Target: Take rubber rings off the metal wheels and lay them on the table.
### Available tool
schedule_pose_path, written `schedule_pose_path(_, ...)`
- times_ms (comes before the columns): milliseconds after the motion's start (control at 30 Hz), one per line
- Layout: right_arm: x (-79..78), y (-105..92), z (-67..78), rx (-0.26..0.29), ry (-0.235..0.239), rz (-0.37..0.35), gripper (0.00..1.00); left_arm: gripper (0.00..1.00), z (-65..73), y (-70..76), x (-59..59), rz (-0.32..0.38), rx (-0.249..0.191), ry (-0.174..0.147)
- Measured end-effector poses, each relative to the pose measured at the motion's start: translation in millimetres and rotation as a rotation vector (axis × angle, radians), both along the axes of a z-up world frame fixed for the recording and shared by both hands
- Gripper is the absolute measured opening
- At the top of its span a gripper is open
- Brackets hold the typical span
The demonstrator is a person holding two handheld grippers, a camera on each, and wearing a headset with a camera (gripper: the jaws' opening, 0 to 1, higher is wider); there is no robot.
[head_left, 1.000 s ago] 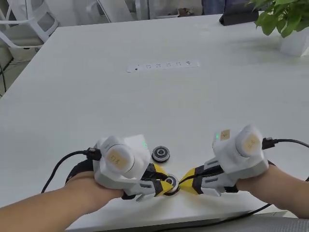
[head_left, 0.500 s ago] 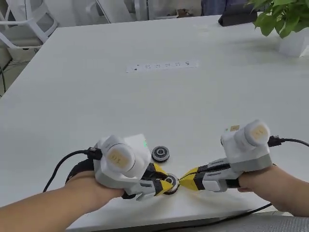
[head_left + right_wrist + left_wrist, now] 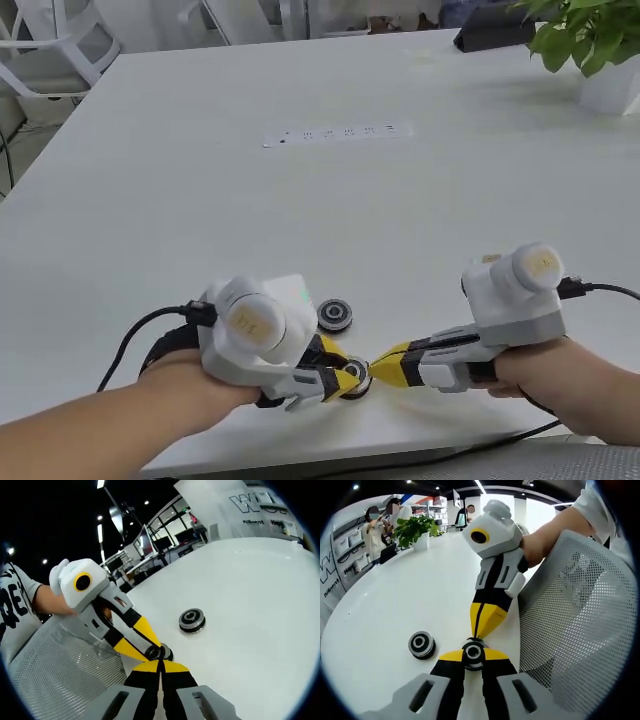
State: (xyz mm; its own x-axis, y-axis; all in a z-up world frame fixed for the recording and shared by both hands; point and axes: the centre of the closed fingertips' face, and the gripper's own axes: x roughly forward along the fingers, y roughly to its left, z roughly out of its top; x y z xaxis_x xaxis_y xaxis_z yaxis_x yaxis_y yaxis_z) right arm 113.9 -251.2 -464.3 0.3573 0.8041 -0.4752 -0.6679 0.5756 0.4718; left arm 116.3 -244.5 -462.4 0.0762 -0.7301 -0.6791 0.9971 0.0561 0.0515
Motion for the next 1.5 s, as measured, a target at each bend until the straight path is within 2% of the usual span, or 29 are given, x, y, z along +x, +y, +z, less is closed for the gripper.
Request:
schedule_pose_path(600,-3.9,12.1,8.1,0.026,-0.014,0.050,0.00,0.06,0.0,0.0,-1.0,-0.003,0.003,0.003)
schedule_pose_path(800,-6.1,18.5,16.4,0.071,-0.023,0.070,0.00,0.07,0.0,-0.5,-1.5,-0.003,0.001,0.006)
schedule_pose_path(967,-5.5,14.8,14.1,0.072,-0.022,0.058,0.00,0.07,0.1,-0.5,-1.7,-0.005,-0.003,0.004)
schedule_pose_path(1200,-4.3,10.5,10.4,0.040,-0.038,0.053,0.00,0.07,0.4,-0.4,-1.9,0.003,-0.006,-0.002)
schedule_pose_path(1500,-3.4,6.4,9.2,0.037,-0.033,0.035,0.00,0.07,0.5,0.8,-1.8,0.004,0.003,0.009)
